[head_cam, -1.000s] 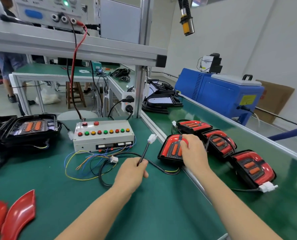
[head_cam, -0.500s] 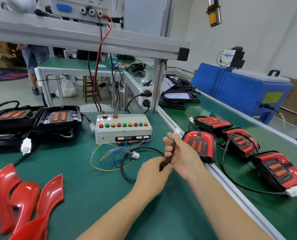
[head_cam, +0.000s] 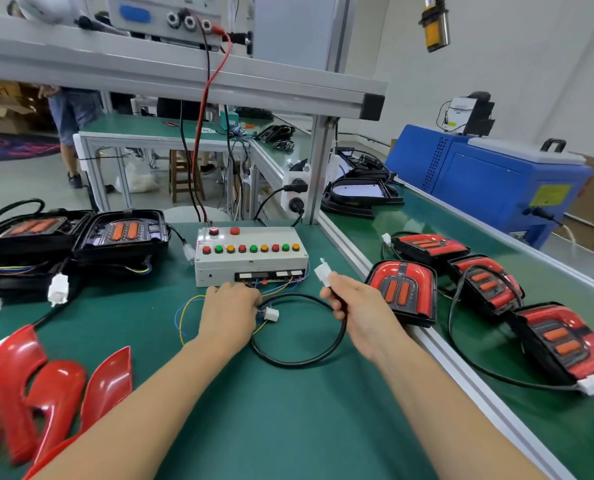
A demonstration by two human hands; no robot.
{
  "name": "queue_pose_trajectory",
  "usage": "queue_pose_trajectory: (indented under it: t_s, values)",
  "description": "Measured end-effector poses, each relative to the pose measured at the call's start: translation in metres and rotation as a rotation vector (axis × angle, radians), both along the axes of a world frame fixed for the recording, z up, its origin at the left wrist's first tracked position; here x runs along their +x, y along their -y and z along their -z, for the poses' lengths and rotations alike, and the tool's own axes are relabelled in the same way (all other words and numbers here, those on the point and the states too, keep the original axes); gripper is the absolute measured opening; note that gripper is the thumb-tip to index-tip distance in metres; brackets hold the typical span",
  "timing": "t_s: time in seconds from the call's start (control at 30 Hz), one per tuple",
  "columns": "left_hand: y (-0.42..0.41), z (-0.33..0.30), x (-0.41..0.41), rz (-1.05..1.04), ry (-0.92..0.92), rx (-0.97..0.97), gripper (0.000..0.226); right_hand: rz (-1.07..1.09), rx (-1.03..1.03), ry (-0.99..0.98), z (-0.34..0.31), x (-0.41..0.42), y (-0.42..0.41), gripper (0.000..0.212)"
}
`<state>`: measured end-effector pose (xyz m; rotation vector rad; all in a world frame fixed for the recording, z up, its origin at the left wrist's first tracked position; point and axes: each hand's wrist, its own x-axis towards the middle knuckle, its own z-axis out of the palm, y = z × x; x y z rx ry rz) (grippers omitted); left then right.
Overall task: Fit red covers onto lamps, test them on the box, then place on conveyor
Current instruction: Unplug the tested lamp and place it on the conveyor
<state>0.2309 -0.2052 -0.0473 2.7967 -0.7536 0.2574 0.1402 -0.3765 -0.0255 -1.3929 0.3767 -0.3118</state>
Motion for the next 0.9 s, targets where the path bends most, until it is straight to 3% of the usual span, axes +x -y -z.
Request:
queue_pose_trajectory:
  t_s: [0.13,0.37,0.5,0.9]
  values:
    - [-0.005,-0.009,0.003,0.076,-0.151,-0.26,0.022,-0.033,-0.236,-0.042,0.0,-0.002,-0.003,0.018]
    - [-0.018,-0.022,-0.001,0.22,-0.441,-0.692,0.02,-0.085,-0.409,-0.028,-0.002,-0.003,-0.008,0.01]
    - [-0.019,-0.027,-0.005,0.24,-0.435,-0.743,0.033,-0.106,-0.434,-0.008,-0.004,-0.003,-0.009,0.014]
    - [-0.013,-0.03,-0.01,0.211,-0.399,-0.813,0.022,-0.146,-0.502,0.021,-0.009,-0.006,-0.011,0.009]
